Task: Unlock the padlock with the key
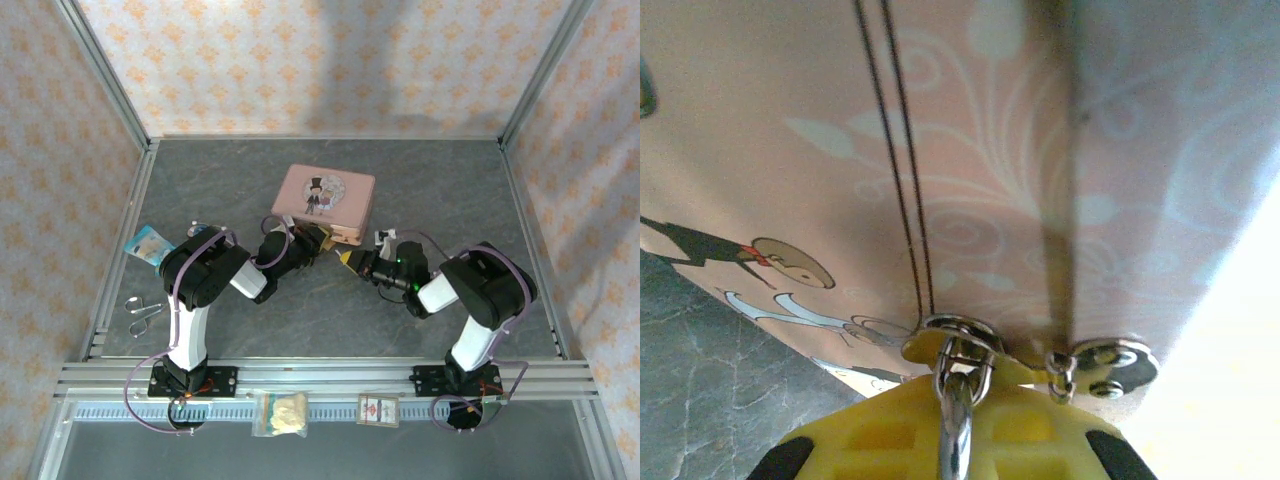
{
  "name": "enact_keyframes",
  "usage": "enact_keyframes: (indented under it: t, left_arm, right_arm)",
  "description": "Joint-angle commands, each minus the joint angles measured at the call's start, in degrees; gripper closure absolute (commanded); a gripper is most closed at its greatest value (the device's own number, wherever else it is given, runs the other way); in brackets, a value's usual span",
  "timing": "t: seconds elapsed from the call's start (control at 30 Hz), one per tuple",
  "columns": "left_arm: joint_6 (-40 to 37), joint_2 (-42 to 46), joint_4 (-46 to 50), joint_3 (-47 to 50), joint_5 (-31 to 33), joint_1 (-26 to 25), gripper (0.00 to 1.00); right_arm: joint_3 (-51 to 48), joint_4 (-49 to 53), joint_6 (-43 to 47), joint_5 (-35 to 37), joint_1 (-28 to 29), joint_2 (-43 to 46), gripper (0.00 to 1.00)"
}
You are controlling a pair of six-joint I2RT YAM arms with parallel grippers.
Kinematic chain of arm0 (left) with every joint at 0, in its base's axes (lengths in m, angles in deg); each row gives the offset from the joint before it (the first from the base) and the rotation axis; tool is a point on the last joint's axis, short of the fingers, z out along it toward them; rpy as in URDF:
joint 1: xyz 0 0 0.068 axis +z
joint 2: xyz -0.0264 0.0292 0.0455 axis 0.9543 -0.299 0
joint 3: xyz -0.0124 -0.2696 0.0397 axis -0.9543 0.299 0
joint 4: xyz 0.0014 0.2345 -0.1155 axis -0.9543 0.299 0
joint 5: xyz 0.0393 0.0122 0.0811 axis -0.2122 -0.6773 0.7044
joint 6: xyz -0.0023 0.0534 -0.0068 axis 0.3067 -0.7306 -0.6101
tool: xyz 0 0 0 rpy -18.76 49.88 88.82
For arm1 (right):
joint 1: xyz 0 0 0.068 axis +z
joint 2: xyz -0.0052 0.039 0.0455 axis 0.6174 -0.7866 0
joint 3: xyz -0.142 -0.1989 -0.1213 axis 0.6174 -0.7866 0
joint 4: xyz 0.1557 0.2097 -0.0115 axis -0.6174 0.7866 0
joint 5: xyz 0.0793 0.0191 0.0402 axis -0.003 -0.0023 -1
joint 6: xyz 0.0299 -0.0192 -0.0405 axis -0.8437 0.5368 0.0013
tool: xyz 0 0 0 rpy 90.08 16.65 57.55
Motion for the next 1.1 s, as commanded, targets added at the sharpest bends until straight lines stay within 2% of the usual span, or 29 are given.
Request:
enact_keyframes:
  t: [0.0, 0.73, 1.07]
  left_arm:
    - [2.39, 2.59, -6.52, 0.34, -0.33, -0.42, 1.00]
    - [1.87, 4.32, -5.13, 0.02, -0.15, -2.00, 1.00]
    - [1.87, 3.63, -4.65, -0.15, 0.68, -2.07, 1.00]
  right_arm:
    - [1.43, -3.55, -0.47, -0.71, 0.25, -0.55, 1.00]
    - [3.10, -1.35, 0.72, -0.12, 0.36, -2.03, 1.00]
    - [1.17, 1.71, 2.01, 0.34, 0.48, 2.16, 1.00]
